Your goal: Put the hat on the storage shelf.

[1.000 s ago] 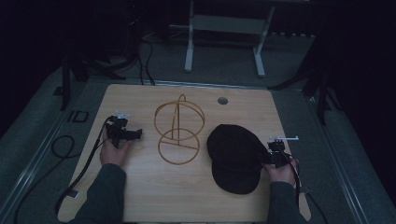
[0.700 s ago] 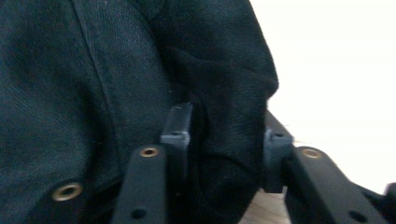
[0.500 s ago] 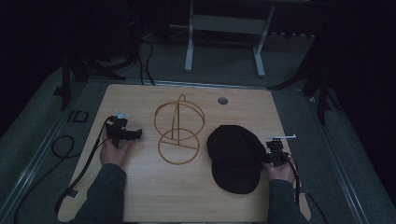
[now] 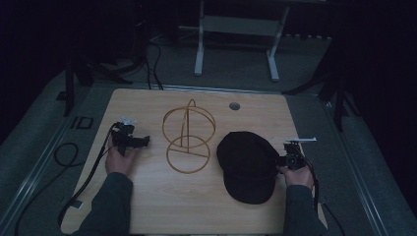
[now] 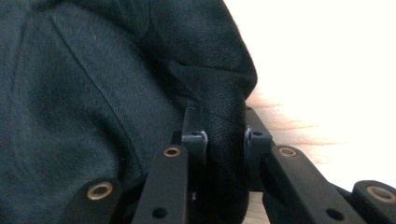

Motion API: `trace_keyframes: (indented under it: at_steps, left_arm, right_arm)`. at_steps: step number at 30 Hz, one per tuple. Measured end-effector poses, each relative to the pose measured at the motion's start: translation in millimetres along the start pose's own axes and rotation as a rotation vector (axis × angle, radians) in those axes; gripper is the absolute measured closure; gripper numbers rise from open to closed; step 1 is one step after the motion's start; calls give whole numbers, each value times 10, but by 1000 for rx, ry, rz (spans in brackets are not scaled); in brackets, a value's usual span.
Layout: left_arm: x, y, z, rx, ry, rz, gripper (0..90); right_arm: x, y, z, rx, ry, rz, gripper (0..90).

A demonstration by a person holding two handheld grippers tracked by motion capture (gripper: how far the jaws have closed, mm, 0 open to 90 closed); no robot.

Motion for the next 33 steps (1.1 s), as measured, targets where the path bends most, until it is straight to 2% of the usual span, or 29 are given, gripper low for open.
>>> trace_keyframes:
  at_steps: [2, 4, 6, 17, 20, 33]
  left_arm:
    - [0, 0, 0, 1, -1, 0, 30]
    - [1, 0, 0, 1, -1, 0, 30]
    - [1, 1, 0, 1, -1, -1, 31]
    - [2, 0, -1, 1, -2, 0, 31]
    - [2, 0, -1, 1, -2, 0, 31]
    - [2, 0, 0, 1, -2, 1, 31]
  right_arm:
    - [15, 1, -10, 10, 0, 1, 769]
    - [70, -22, -51, 42, -10, 36, 770]
    - [105, -48, -75, 56, -13, 36, 770]
    - [321, -172, -214, 39, 7, 22, 771]
    - [360, -186, -225, 25, 7, 22, 771]
    - [493, -199, -286, 25, 37, 47, 770]
Point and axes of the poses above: each handheld gripper's, and its own axes: z roughly forward along the jaws, x roughly out of its top, y roughly to its right, the point moved 3 cm from there along z, roughly forward along the jaws, and after that the axes turned 12 degrees about x, right-handed, at the moved point
